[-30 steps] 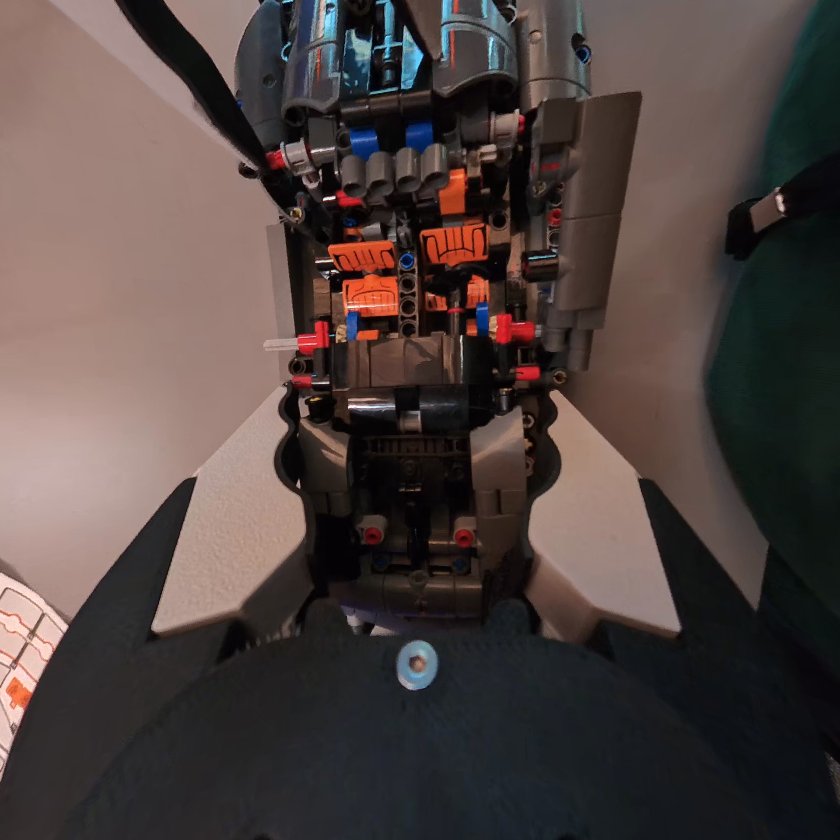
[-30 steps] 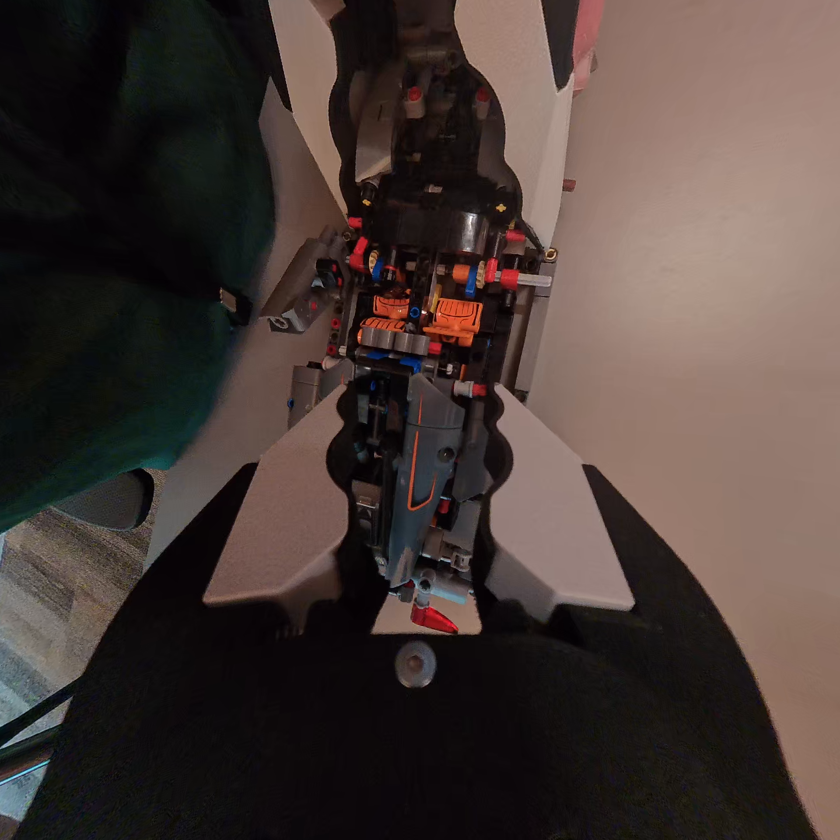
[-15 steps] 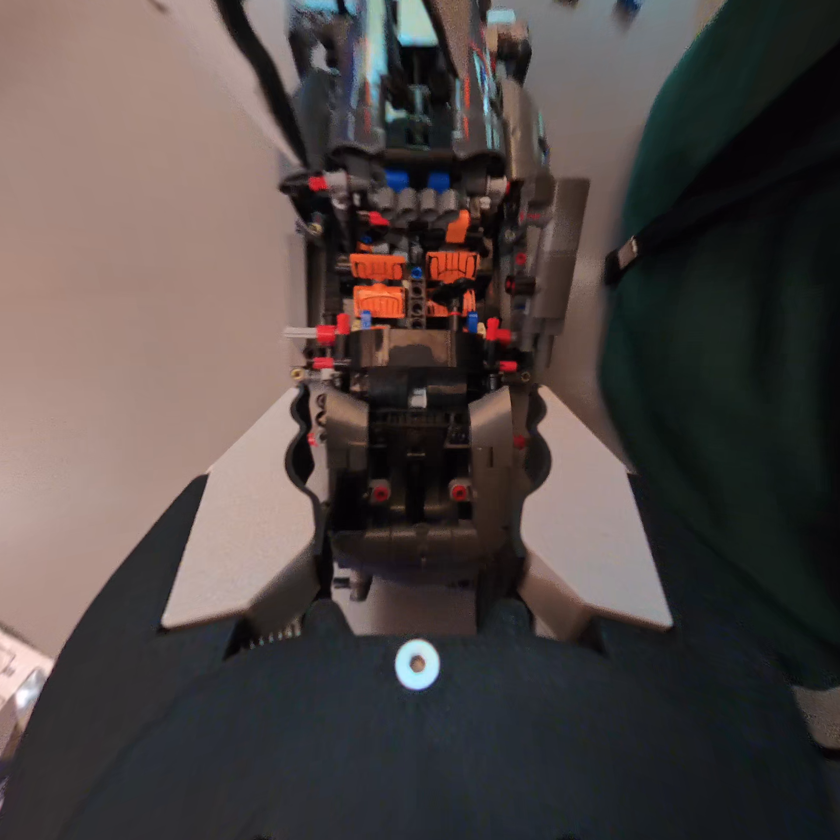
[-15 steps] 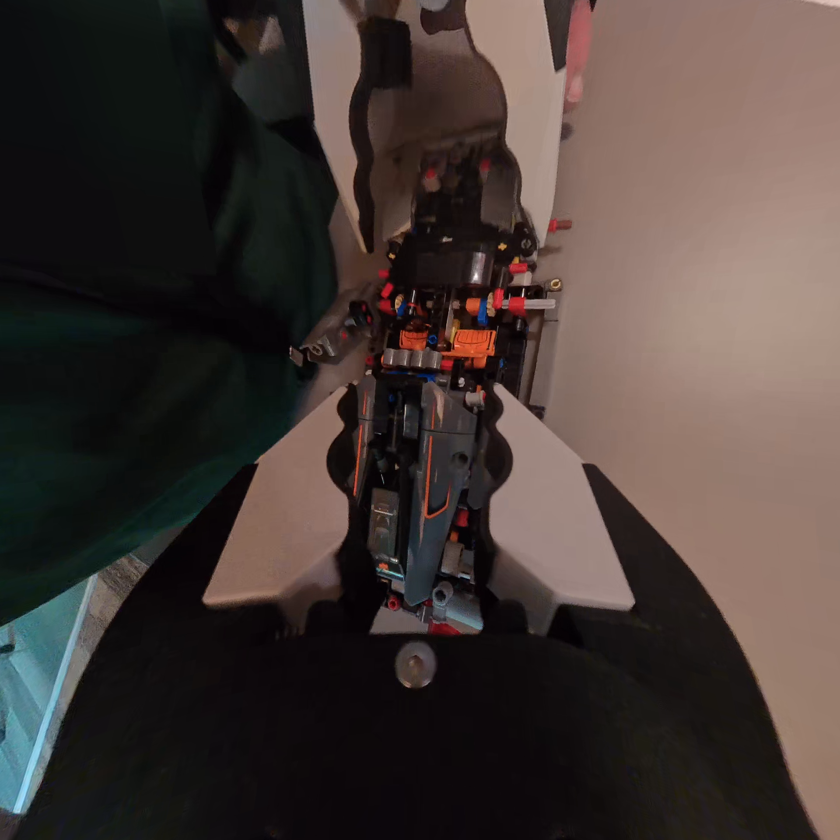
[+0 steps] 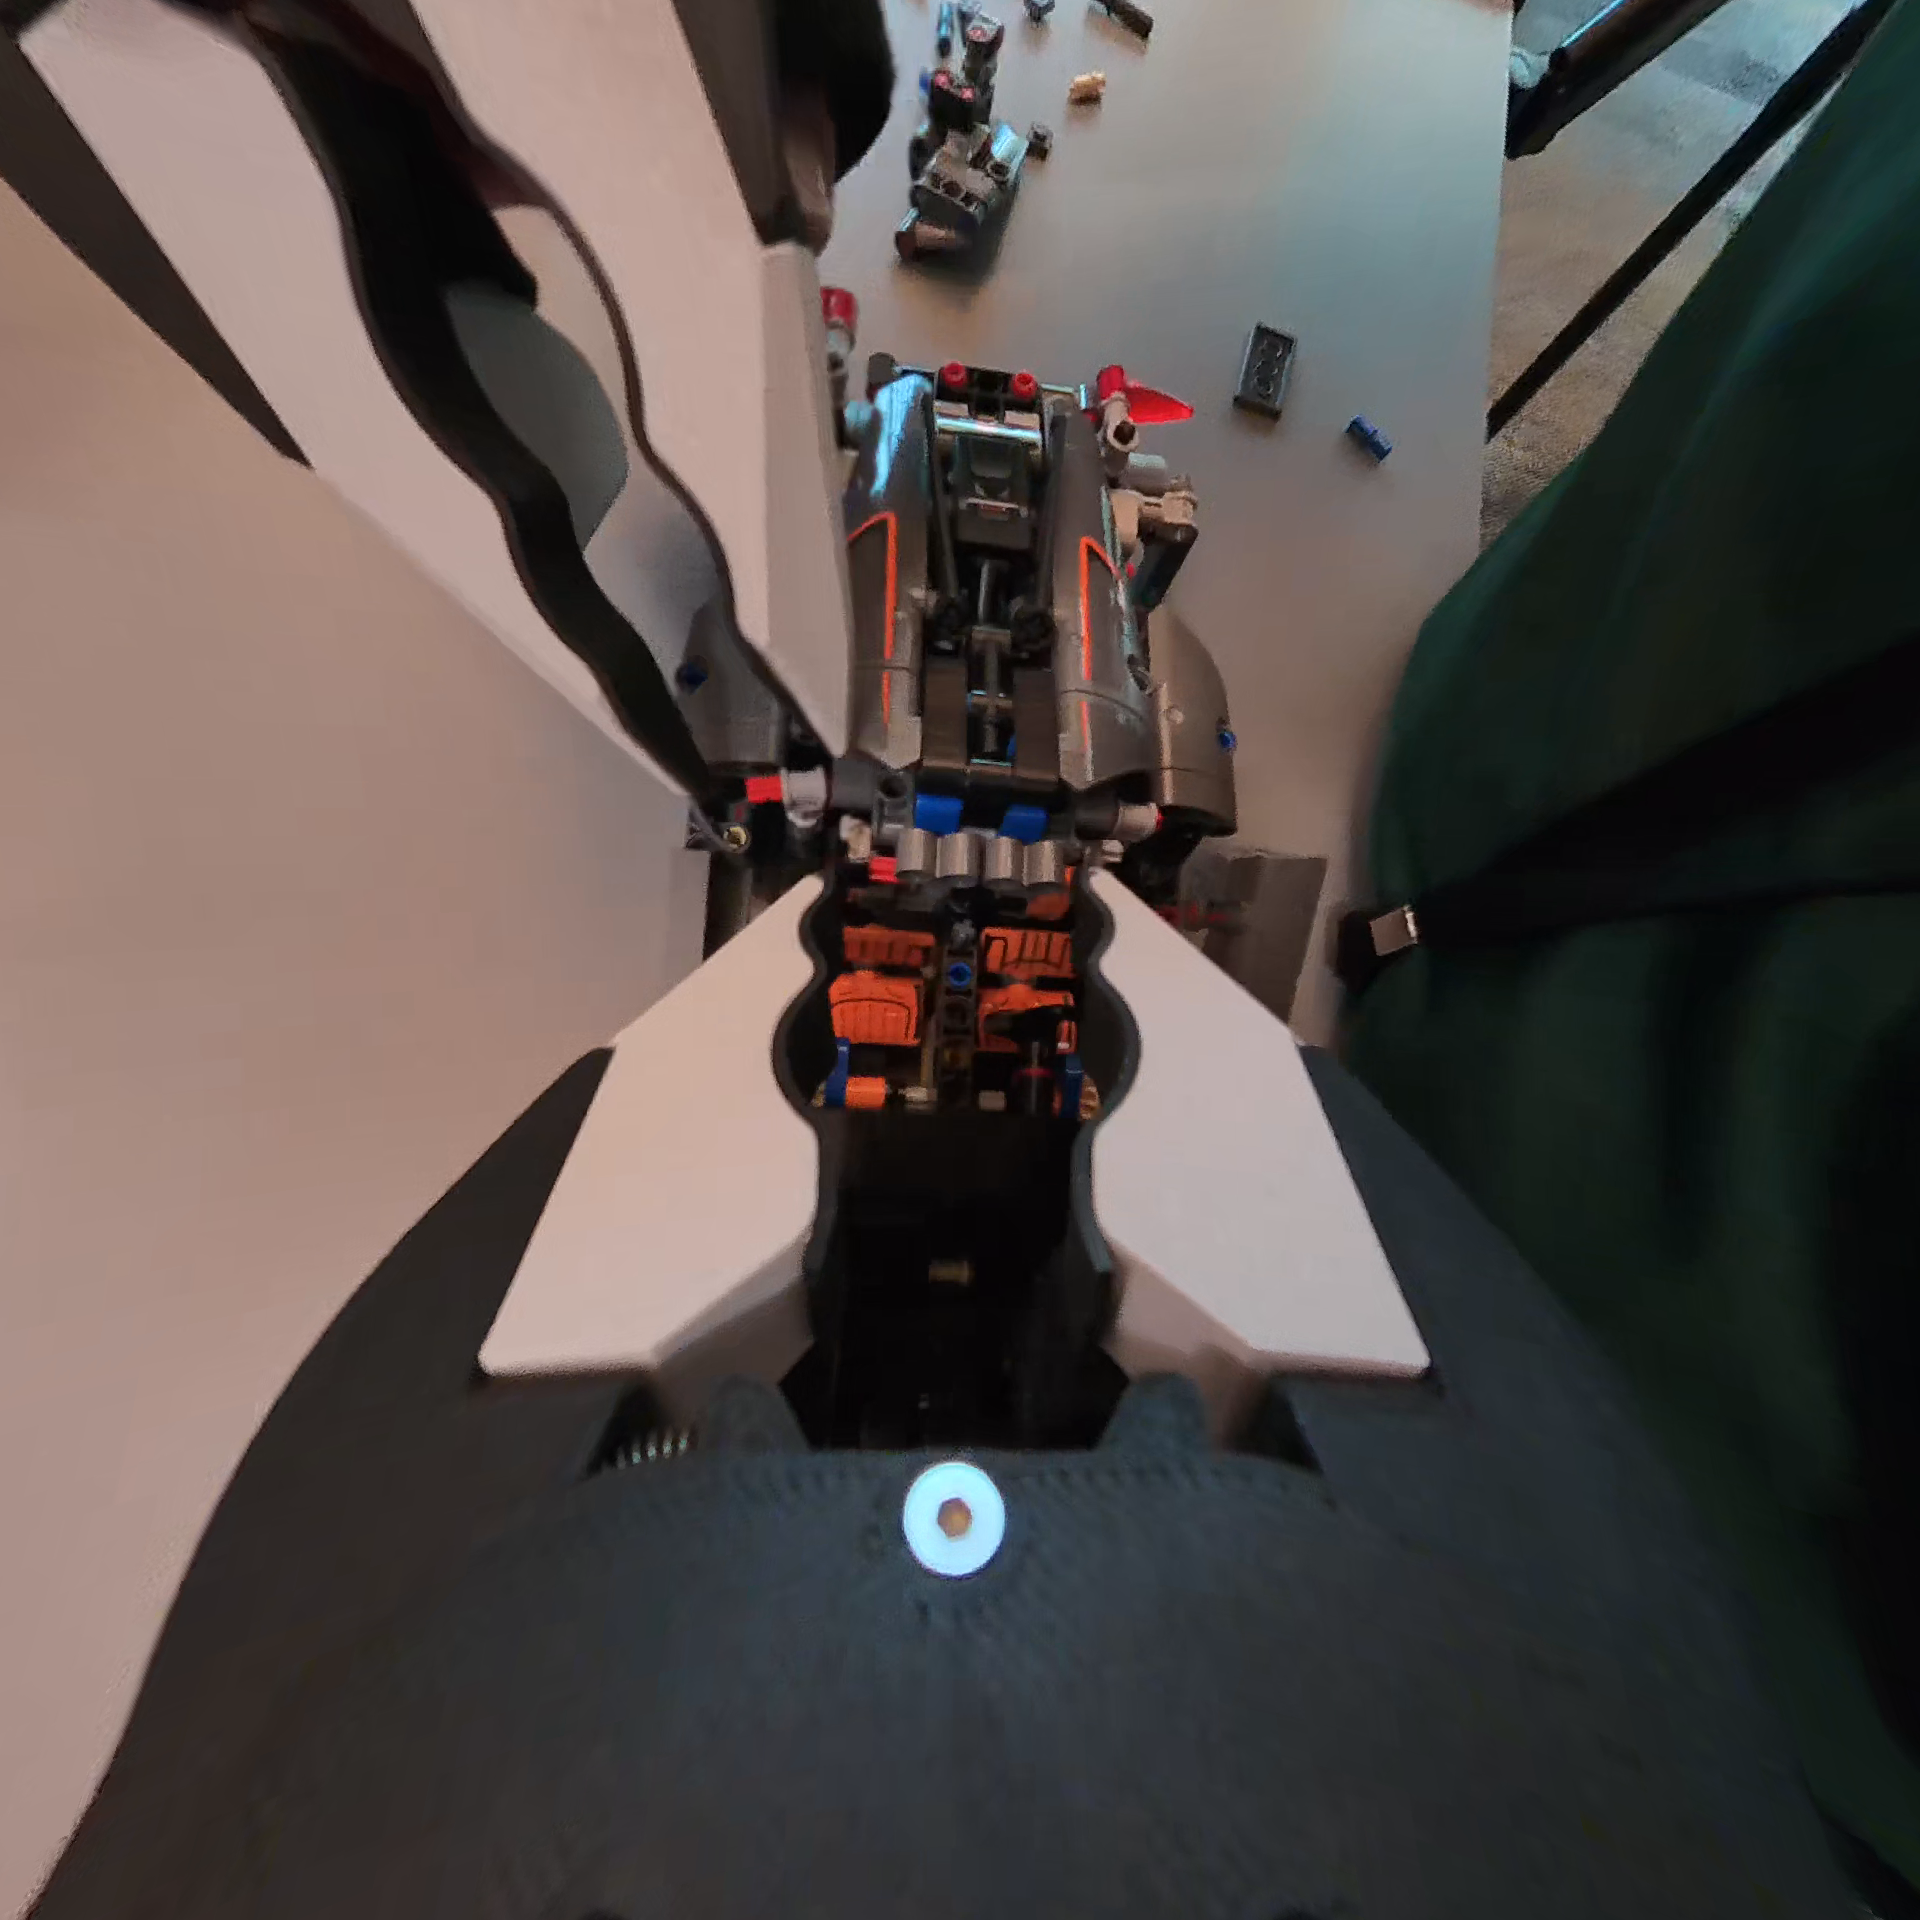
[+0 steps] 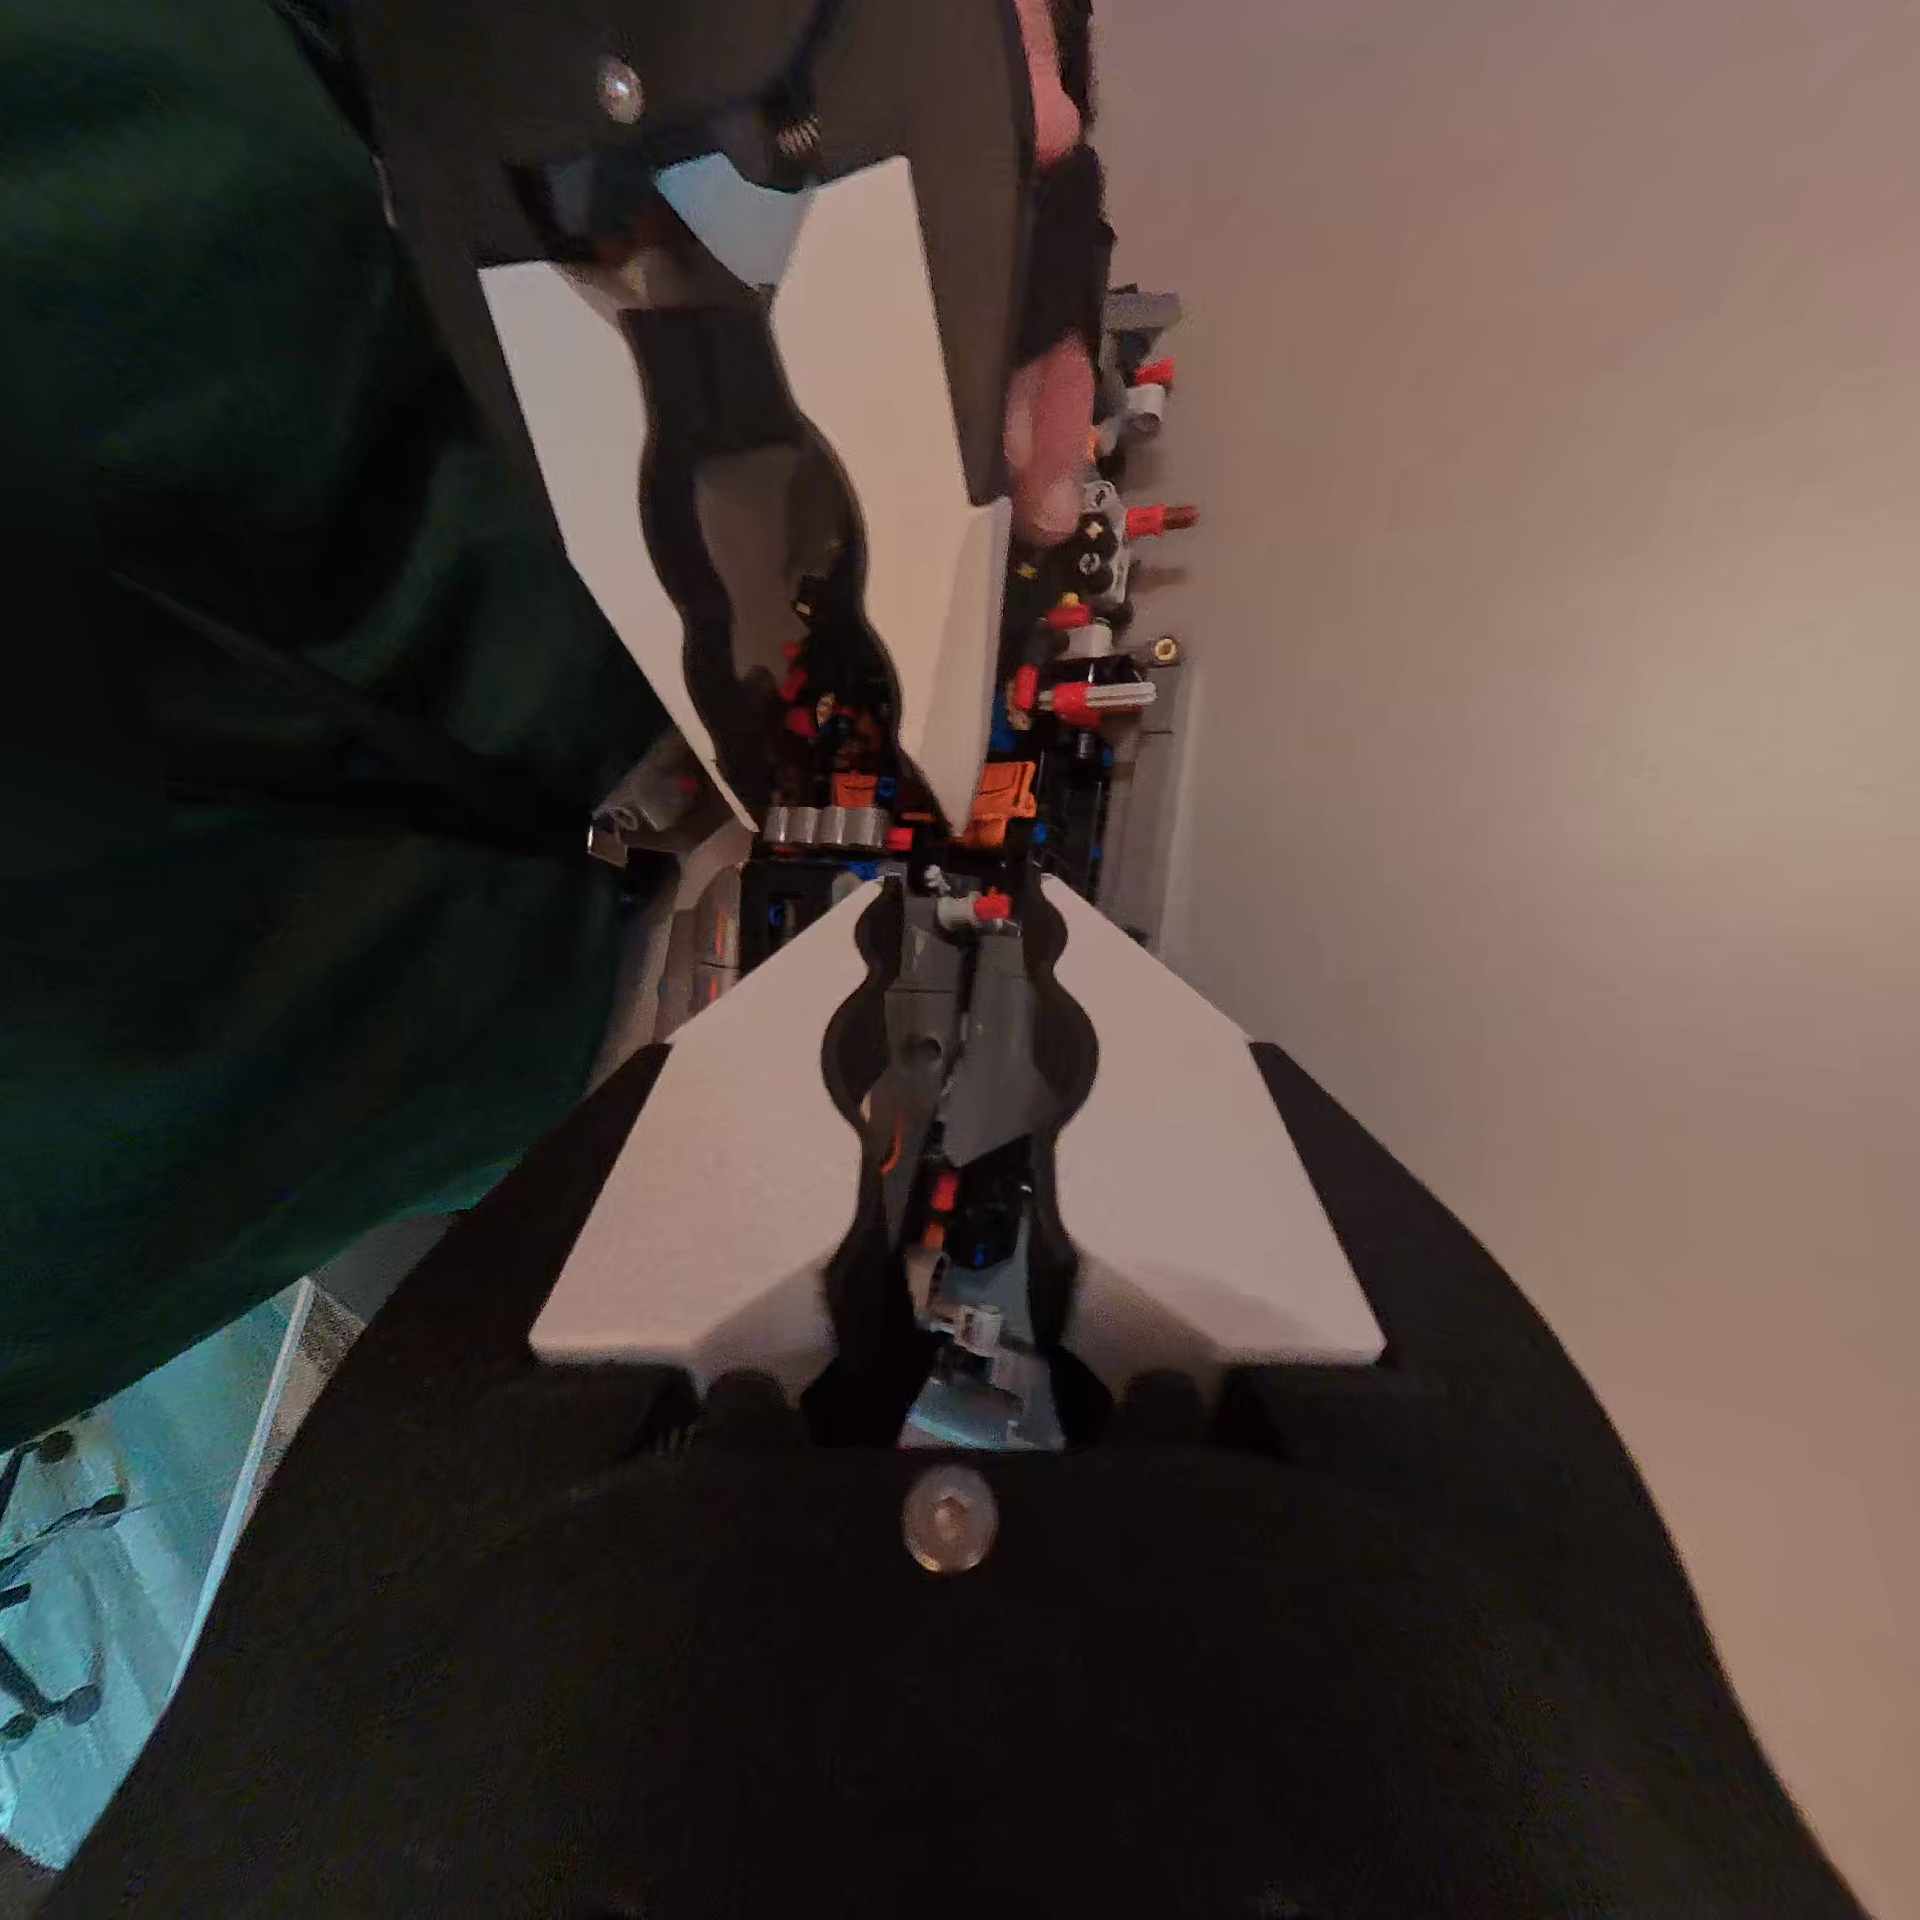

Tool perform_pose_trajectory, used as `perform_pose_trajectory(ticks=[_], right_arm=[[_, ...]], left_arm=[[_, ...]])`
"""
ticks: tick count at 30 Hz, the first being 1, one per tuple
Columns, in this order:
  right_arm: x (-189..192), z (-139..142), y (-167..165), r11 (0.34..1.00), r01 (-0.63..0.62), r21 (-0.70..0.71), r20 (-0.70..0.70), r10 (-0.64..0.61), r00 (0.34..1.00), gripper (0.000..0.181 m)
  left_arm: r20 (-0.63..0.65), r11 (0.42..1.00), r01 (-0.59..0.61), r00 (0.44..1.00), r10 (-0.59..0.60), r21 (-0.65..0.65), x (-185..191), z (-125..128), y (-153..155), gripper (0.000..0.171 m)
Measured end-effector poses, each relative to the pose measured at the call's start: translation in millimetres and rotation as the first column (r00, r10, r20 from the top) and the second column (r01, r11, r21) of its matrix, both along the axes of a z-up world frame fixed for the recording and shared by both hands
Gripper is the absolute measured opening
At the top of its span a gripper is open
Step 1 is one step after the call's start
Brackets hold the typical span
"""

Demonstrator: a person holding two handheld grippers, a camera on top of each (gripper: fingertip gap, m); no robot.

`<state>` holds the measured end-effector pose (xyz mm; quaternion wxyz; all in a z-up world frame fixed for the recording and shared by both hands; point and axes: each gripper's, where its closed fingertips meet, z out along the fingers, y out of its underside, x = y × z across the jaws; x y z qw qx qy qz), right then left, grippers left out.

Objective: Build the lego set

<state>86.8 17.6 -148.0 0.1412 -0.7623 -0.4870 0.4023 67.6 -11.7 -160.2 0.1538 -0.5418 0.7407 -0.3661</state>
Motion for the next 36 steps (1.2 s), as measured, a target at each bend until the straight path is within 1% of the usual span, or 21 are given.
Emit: perform_pose_trajectory(ticks=[2, 5, 6, 12, 14, 15, 17, 22, 28, 36], right_arm=[[1, -2, 2, 1.0, -0.002, -0.009, -0.01, 0.002, 1.0, 0.012], [4, -11, 1, 0.999, -0.021, -0.037, 0.023, 0.022, 0.999, 0.007], [3, -11, 0, 0.998, -0.028, -0.049, 0.008, 0.029, 1.0, 0.005], [0, -7, -1, 0.998, -0.037, -0.041, -0.037, 0.035, 0.999, 0.005], [-1, -6, 0, 0.998, -0.043, -0.046, -0.045, 0.041, 0.998, 0.0], [0, -9, -3, 0.996, -0.065, -0.054, -0.031, 0.064, 0.998, 0.0], [-1, -8, -11, 0.993, -0.1, -0.067, -0.046, 0.097, 0.994, 0.0], [-3, -9, -24, 0.988, -0.126, -0.09, -0.063, 0.121, 0.991, 0.0], [1, -8, -29, 0.992, -0.099, -0.074, -0.08, 0.093, 0.993, 0.0], [4, -10, -37, 0.989, -0.123, -0.077, -0.1, 0.116, 0.988, 0.0]], left_arm=[[-0.003, 1.0, 0.009, 1.0, -0.009, -0.004, 1, -1, -2, 0.043], [-0.003, 1.0, 0.017, 1.0, -0.017, -0.023, 3, -1, -4, 0.044], [-0.005, 0.999, 0.018, 1.0, -0.018, -0.027, 3, -1, -5, 0.044], [0.01, 0.999, 0.036, 0.999, -0.035, -0.033, 4, -1, -7, 0.041], [0.016, 0.998, 0.045, 0.999, -0.044, -0.04, 4, -1, -10, 0.041], [0.02, 0.998, 0.052, 0.999, -0.051, -0.038, 4, -1, -11, 0.041], [0.022, 0.997, 0.07, 0.997, -0.069, -0.034, 3, -1, -15, 0.041], [0.027, 0.992, 0.122, 0.992, -0.121, -0.041, 2, -1, -25, 0.041], [0.035, 0.984, 0.172, 0.985, -0.17, -0.038, 0, -1, -33, 0.041], [0.039, 0.981, 0.189, 0.981, -0.188, -0.038, 2, -1, -37, 0.041]])
